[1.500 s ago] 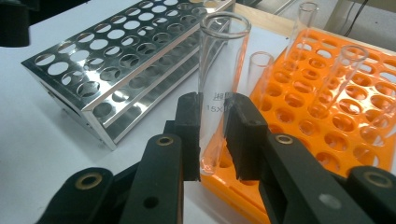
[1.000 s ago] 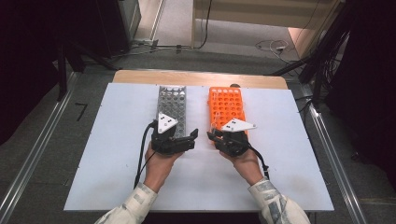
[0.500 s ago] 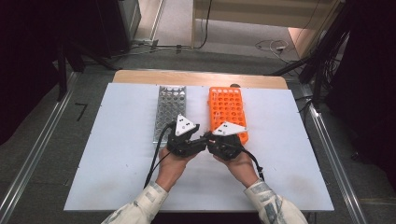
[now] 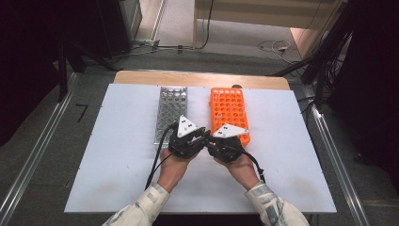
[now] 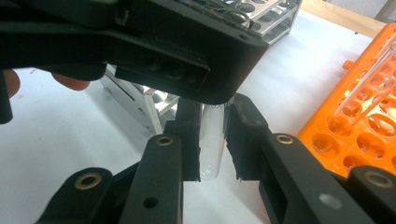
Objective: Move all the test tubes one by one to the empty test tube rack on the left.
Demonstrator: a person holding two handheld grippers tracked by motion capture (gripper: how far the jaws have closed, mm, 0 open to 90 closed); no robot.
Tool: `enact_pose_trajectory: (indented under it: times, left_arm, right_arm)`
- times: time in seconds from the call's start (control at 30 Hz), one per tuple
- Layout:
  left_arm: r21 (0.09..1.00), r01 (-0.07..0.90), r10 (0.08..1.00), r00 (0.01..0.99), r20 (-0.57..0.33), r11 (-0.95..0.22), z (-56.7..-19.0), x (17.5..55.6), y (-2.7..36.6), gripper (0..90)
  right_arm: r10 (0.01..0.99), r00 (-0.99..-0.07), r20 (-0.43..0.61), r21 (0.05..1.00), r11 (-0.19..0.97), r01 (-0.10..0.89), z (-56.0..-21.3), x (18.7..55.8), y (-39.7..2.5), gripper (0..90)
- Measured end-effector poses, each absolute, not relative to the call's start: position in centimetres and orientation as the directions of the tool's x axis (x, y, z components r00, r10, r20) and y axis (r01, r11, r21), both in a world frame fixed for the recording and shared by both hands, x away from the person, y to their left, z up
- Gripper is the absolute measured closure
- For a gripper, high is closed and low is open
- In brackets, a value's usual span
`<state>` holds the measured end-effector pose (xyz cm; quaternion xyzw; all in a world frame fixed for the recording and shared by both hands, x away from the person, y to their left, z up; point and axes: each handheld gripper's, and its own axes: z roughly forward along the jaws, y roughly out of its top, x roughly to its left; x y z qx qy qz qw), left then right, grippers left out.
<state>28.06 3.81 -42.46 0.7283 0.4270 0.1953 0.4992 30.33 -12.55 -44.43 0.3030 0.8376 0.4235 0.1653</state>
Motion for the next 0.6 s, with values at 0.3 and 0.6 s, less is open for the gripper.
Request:
enact_pose_trajectory:
  times: [0.3,0.6]
  left_arm:
    - [0.898,0.422,0.823,0.549,-0.142,-0.126,-42.0,28.1,3.8,75.6]
    - [0.896,0.429,0.838,0.526,-0.145,-0.114,-41.6,28.5,4.2,75.6]
  right_arm:
    - [0.63,-0.776,-0.005,0.817,0.451,0.36,-44.1,30.4,-12.9,57.8]
    - [0.639,-0.769,0.011,0.813,0.441,0.379,-44.0,30.7,-14.0,47.3]
